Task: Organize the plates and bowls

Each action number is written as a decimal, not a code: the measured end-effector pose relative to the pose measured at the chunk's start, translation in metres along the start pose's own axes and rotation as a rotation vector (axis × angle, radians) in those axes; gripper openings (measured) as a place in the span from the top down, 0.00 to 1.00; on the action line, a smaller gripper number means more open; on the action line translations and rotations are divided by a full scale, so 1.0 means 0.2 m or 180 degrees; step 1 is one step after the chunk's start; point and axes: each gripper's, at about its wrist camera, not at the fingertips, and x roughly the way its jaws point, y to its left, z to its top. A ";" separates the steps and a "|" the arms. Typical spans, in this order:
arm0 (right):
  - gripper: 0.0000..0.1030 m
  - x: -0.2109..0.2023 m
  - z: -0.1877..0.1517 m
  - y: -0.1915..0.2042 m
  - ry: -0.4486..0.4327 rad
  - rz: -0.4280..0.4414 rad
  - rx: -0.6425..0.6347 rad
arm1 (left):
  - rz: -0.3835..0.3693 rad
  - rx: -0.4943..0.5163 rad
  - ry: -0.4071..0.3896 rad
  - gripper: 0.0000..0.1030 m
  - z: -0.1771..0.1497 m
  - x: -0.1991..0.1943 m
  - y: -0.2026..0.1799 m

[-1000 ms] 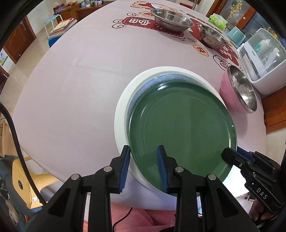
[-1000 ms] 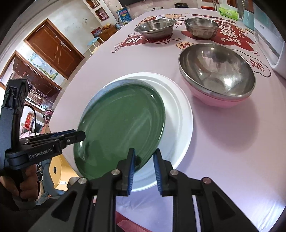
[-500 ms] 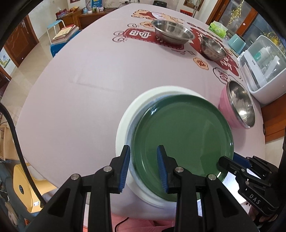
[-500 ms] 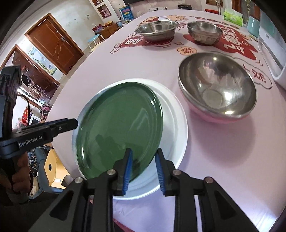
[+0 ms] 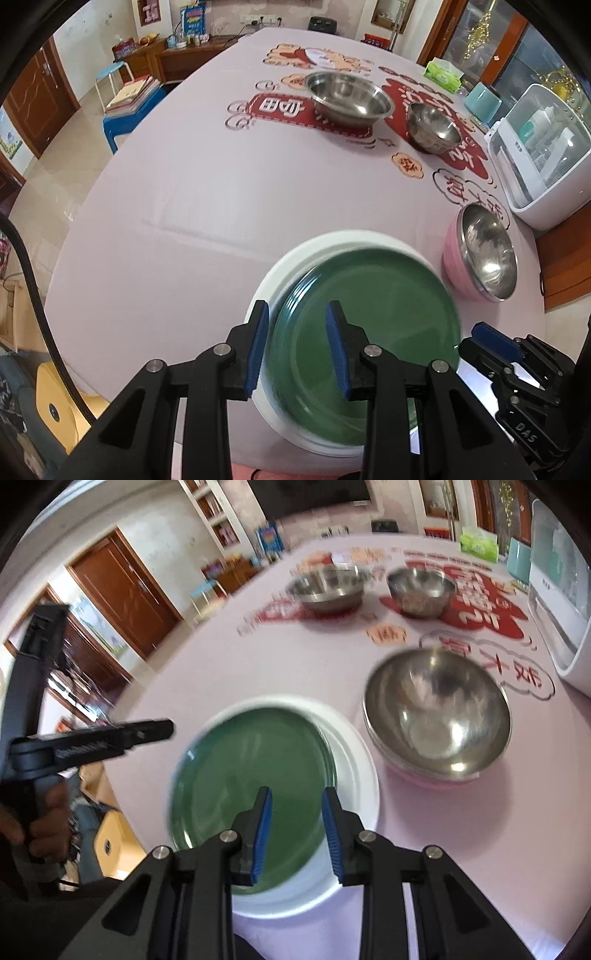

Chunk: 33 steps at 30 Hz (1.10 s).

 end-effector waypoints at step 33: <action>0.38 -0.04 0.39 0.27 -0.0645 -0.0217 0.0431 | -0.0050 0.0317 -0.0161 0.29 0.50 -0.21 0.27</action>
